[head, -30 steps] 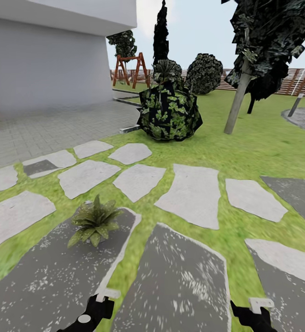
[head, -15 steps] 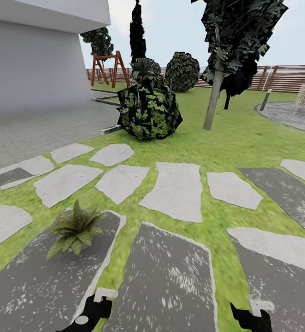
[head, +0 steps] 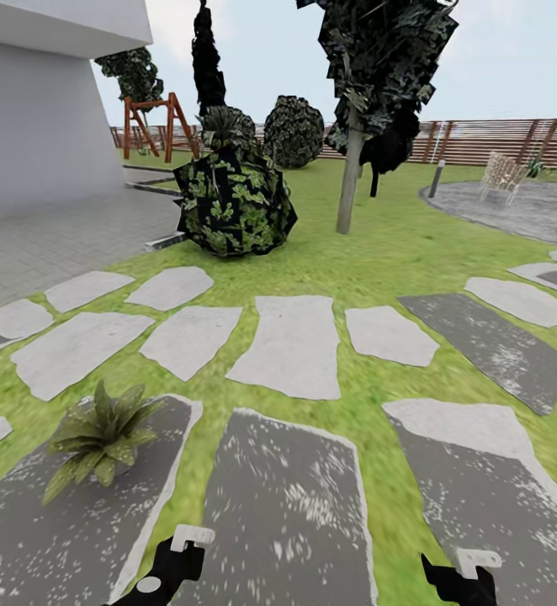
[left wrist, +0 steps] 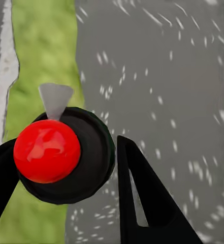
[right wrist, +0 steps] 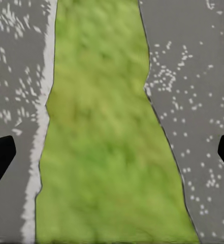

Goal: Pick up the pesticide atomizer in the garden and spray insectifuge to fully cover both potted plants in the garden.

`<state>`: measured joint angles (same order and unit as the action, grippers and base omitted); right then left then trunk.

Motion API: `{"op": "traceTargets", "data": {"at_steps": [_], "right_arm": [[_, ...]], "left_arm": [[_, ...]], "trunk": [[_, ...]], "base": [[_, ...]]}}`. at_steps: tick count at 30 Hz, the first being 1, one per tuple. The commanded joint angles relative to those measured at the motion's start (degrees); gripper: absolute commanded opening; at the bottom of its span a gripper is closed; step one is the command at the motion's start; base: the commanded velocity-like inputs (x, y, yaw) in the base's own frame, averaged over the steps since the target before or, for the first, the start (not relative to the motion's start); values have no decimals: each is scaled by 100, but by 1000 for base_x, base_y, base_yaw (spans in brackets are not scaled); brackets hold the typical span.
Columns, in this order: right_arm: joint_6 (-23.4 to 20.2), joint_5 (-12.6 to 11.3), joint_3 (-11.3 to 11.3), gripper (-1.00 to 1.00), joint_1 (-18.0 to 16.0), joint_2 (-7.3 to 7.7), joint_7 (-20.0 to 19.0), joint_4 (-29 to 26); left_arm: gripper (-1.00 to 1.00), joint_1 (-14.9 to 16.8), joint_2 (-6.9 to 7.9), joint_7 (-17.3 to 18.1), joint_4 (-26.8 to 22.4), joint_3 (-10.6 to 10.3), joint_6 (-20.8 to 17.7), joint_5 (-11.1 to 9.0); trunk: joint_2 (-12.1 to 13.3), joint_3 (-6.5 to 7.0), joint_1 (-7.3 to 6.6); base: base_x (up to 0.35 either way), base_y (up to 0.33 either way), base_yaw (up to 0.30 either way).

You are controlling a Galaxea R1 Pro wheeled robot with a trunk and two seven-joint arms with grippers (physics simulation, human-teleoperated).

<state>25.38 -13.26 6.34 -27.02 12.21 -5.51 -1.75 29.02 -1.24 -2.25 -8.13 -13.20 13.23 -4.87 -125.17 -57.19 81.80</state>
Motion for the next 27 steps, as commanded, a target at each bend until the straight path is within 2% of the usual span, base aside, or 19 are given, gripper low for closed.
{"op": "traceTargets", "data": {"at_steps": [1, 10, 27], "right_arm": [[19, -62, 43, 100, -5, 5, -29, 8], [12, -61, 45, 100, -5, 5, -29, 4], [10, -62, 39, 100, -5, 36, -29, 7]], "left_arm": [[-100, 2, 1, -26, 5, -52, 21, -49], [-100, -2, -8, -21, 7, -52, 22, -47], [-100, -107, -4, -21, -3, -60, 41, -23]], "trunk": [[-2, -4, -1], [-2, -4, -1], [-2, -4, -1]], "base": [[0, 0, -268], [0, 0, -70], [0, 0, -288]]}}
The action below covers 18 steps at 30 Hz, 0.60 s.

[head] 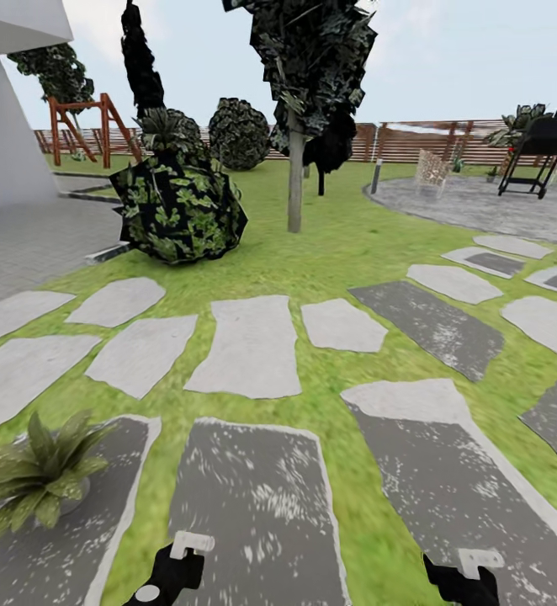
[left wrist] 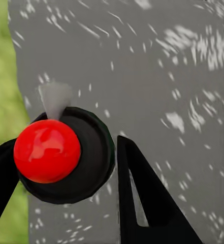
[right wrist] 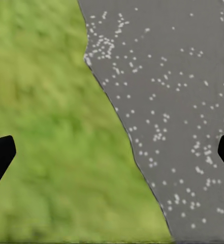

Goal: Pick up the pesticide atomizer in the garden and spray insectifuge to fully cover both potted plants in the garden.

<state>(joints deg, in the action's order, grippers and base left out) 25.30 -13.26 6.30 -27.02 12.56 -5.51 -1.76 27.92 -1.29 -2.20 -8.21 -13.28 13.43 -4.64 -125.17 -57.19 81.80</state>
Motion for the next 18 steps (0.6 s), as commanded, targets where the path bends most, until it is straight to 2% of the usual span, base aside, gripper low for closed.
{"op": "traceTargets", "data": {"at_steps": [1, 5, 18], "right_arm": [[16, -57, 46, 100, -5, 1, -29, 9], [11, -54, 47, 100, -5, -5, -36, 9], [11, -54, 56, 100, -5, -34, -38, 9]], "left_arm": [[-100, 3, 4, -27, 2, -52, 26, -55], [-100, 0, 16, 41, -38, -55, 28, -62], [-100, -12, 17, 3, 3, -52, 221, -64]], "trunk": [[-2, -4, -1], [-2, -4, -1], [-2, -4, -1]], "base": [[0, 0, -300], [70, 0, -300], [334, 0, -300]]}}
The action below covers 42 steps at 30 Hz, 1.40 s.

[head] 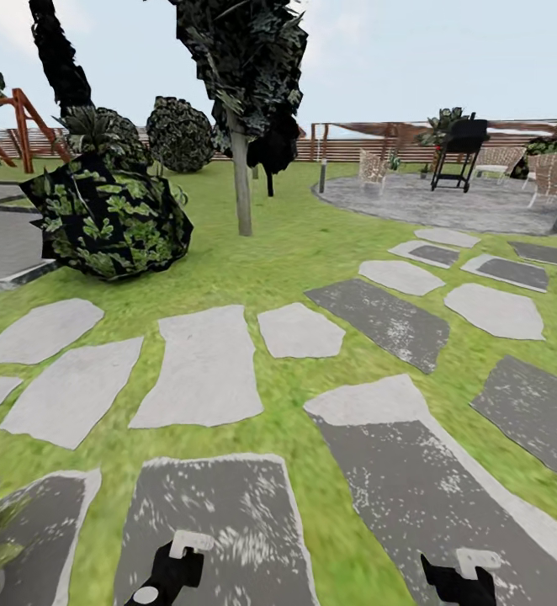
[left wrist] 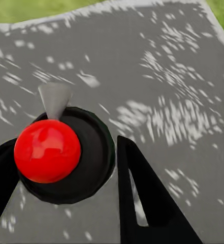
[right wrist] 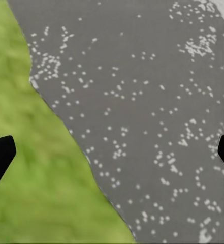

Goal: Pick up the pesticide atomizer in the garden and spray insectifuge to fully cover both potted plants in the garden.

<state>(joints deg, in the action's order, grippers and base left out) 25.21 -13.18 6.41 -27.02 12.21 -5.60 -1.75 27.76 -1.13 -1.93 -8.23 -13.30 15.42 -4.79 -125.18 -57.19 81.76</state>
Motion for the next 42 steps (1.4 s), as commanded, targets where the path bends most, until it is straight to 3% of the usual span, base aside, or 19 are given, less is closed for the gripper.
{"op": "traceTargets", "data": {"at_steps": [1, 12, 27, 42], "right_arm": [[19, -62, 44, 100, -5, 1, -29, 8], [19, -54, 44, 100, -5, -16, -21, 9], [19, -43, 53, 100, -5, -75, -32, 15], [19, -35, 53, 100, -5, -78, -29, 17]], "left_arm": [[-100, 2, 4, -25, 5, -50, 22, -48], [-100, 1, -1, -27, 14, -58, 22, -48], [-100, 1, 2, -27, 14, -58, 22, -48], [-100, 1, 7, -27, 14, -56, 26, -49]], "trunk": [[-2, -5, 3], [-2, -5, 3], [-2, -5, 3], [-2, -5, 3]], "base": [[339, 0, -300], [339, -6, -290], [308, -128, -14], [324, -64, -157]]}}
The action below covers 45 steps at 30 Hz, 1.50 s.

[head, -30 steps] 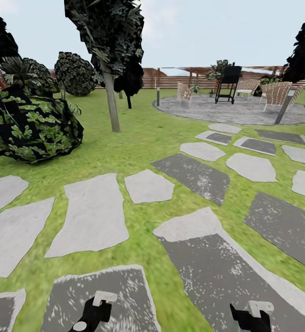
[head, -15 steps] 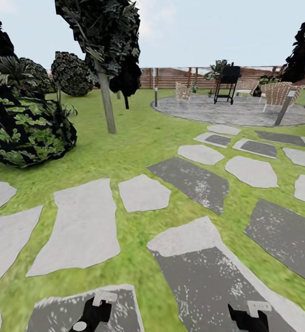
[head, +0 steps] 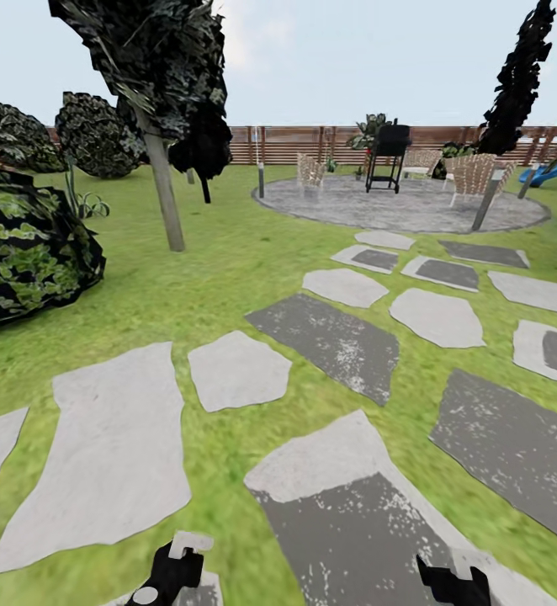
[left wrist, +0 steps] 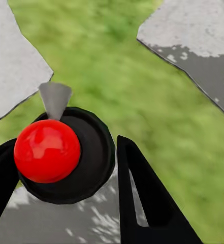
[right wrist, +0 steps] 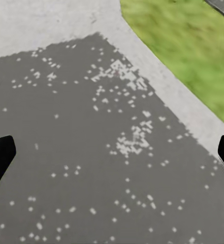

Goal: Pick up the pesticide atomizer in the garden and spray insectifuge to fully cover both potted plants in the garden.

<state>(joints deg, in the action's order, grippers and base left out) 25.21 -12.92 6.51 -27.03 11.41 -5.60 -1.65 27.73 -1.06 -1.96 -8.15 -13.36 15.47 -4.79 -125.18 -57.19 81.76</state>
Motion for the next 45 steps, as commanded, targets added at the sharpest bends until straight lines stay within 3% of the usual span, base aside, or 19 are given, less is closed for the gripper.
{"op": "traceTargets", "data": {"at_steps": [1, 10, 22, 36, 45], "right_arm": [[19, -62, 43, 100, -4, 0, -29, 8], [19, -60, 51, 100, 23, -46, -29, 16], [19, -61, 49, 100, 84, -350, -23, 14], [19, -62, 52, 100, 84, -367, -42, 7], [19, -54, 52, 100, 84, -367, -47, 7]], "left_arm": [[-100, 4, 1, -24, 6, -52, 24, -48], [-100, 4, -3, -24, 7, -53, 22, -48], [-100, 4, -3, -24, 9, -53, 27, -48], [-100, -66, -8, -24, 6, -53, 27, -40], [-100, -66, -8, -24, 6, -44, 27, -39]], "trunk": [[-2, -5, 3], [-2, -5, 3], [-2, -5, 3], [-2, -5, 3], [-2, -5, 3]], "base": [[340, 0, -3], [340, 0, 0], [340, 0, 0], [340, 0, -1], [340, 0, -211]]}}
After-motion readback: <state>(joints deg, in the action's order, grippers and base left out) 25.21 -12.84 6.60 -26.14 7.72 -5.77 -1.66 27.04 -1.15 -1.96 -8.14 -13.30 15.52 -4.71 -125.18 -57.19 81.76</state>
